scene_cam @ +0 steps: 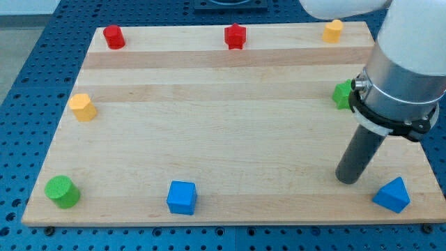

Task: Move your arm to the top of the yellow hexagon

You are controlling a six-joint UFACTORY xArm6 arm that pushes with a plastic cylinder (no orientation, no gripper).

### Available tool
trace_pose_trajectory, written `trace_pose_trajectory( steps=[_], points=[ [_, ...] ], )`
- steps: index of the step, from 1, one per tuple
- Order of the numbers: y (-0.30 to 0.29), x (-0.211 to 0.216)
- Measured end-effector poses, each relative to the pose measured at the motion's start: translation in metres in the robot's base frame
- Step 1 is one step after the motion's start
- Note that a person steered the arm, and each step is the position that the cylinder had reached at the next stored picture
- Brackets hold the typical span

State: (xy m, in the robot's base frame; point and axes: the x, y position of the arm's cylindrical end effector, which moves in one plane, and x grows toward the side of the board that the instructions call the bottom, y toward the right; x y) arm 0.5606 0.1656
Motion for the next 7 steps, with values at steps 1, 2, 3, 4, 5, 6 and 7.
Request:
trace_pose_trajectory(
  steps=[1, 2, 3, 4, 5, 6, 7],
  points=[
    [-0.017, -0.011],
    [-0.031, -0.018],
    [-0.037, -0.022],
    [-0.059, -0.038],
    [-0.068, -0.047],
    [-0.074, -0.067],
    [-0.075, -0.094]
  ],
)
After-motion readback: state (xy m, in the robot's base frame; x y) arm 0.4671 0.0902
